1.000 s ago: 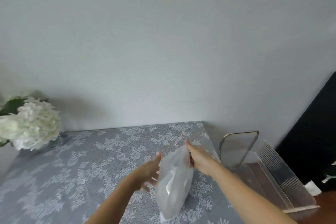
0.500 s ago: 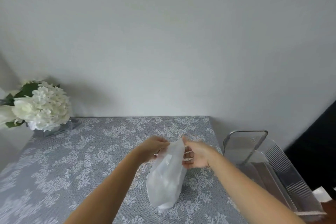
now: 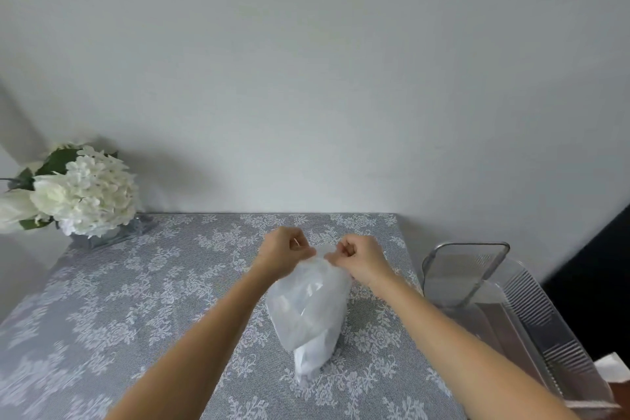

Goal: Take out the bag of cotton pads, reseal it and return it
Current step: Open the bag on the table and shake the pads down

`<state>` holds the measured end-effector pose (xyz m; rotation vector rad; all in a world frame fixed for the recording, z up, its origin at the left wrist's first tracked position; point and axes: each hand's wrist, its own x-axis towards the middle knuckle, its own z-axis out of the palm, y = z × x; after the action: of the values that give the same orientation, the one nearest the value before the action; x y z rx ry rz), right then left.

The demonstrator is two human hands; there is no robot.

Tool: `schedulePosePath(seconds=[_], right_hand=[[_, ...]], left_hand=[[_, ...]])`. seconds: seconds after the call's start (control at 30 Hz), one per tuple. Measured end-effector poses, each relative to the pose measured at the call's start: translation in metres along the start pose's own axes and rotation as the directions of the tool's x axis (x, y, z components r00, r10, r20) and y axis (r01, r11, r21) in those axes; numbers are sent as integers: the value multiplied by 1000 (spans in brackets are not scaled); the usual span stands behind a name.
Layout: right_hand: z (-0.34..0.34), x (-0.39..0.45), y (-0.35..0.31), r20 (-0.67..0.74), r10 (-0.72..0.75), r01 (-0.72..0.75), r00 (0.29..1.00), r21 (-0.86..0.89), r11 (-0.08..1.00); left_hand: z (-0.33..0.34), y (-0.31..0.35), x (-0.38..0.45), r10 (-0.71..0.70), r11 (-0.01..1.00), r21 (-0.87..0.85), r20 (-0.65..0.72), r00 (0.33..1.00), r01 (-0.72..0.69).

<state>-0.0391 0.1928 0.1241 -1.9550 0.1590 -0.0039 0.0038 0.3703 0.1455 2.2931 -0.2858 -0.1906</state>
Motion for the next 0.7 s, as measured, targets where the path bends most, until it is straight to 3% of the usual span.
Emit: schedulePosePath(seconds=[0.1, 0.13, 0.2, 0.3, 0.4, 0.47, 0.53, 0.6, 0.67, 0.7], right_hand=[[-5, -2, 2, 312, 241, -350, 919, 366, 862], [-8, -3, 4, 380, 256, -401, 889, 376, 835], [-11, -4, 8, 406, 203, -368, 891, 382, 848], [-9, -3, 6, 315, 135, -250, 939, 360, 899], [-4, -1, -2, 70, -27, 20, 997, 106, 994], [-1, 1, -4, -116, -238, 208, 964, -221, 953], [0, 0, -5, -200, -373, 285, 906, -363, 887], [-1, -1, 2, -139, -278, 236, 950, -260, 936], [-2, -5, 10, 98, -38, 43, 994, -49, 998], [-1, -8, 14, 222, 43, -48, 974, 18, 999]], left_hand=[[-2, -3, 2, 17, 999, 34, -132, 991, -13], [-2, -4, 3, 16, 999, 37, -152, 988, -11], [-2, -6, 3, 36, 997, 69, -133, 990, -26], [-6, -8, 2, 70, 992, 104, -20, 997, -68], [-12, -6, 5, 61, 996, 60, 54, 997, -65], [-13, -3, 7, 82, 990, 113, 9, 997, -82], [-12, -1, 7, 92, 982, 173, -62, 994, -80], [-9, -2, 6, 82, 982, 178, -119, 990, -60], [-7, -9, 5, 33, 996, 85, -133, 990, -22], [-7, -12, 3, -7, 1000, -20, -114, 993, 4]])
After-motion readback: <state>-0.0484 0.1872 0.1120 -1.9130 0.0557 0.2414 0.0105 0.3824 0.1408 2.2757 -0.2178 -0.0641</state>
